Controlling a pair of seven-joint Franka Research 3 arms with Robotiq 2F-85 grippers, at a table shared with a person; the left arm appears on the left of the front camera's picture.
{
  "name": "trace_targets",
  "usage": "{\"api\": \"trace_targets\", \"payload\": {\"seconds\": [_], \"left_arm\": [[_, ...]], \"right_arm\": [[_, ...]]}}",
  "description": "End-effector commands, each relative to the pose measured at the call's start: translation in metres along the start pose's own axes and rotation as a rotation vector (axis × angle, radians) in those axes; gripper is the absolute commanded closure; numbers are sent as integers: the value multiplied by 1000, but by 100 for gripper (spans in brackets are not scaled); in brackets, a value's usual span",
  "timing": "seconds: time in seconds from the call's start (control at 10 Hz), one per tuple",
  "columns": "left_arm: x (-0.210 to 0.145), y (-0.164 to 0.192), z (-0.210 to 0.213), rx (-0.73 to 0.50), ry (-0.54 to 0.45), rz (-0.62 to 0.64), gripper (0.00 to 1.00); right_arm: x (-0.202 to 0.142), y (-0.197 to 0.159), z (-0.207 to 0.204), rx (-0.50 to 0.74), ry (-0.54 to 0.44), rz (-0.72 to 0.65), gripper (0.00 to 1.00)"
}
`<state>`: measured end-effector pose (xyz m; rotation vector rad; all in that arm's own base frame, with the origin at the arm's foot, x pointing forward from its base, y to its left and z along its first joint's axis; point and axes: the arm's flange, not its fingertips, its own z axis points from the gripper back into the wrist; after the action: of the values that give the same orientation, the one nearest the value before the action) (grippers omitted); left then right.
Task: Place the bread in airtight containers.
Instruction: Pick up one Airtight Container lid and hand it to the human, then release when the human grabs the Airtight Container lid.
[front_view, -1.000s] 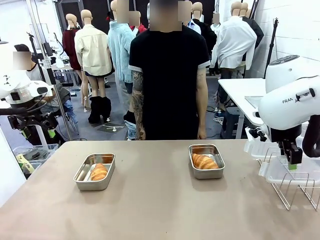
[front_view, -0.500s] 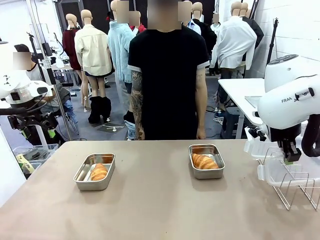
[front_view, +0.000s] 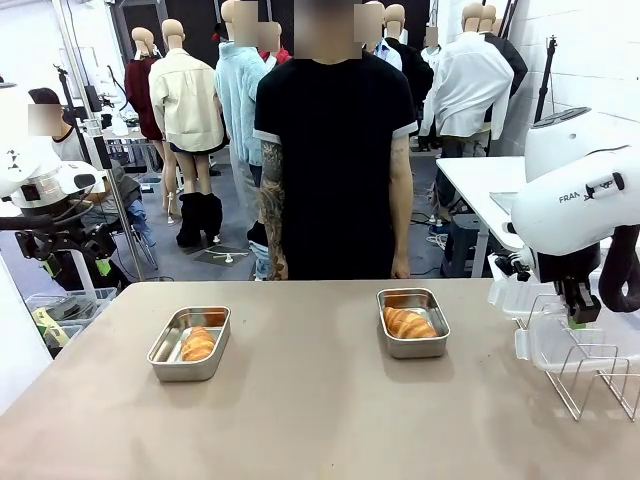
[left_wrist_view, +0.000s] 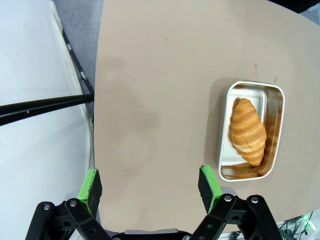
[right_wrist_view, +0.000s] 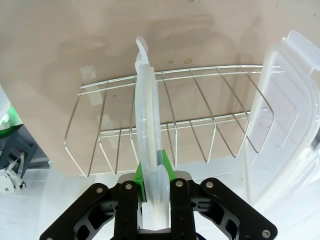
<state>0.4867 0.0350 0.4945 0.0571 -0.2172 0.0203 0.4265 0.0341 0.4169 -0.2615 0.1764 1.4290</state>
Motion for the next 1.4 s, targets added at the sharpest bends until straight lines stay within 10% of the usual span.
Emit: {"api": "trace_targets", "payload": {"seconds": [0.0,0.6,1.3], "left_arm": [[-2,0,2,-1,-3,-6,0],[-2,0,2,-1,-3,-6,0],[-2,0,2,-1,-3,-6,0]], "right_arm": [[7,-5,4,34,14,-43,100],[3,-3,1,32,18,-50,100],[27,68,167,-435,-57,19,100]]}}
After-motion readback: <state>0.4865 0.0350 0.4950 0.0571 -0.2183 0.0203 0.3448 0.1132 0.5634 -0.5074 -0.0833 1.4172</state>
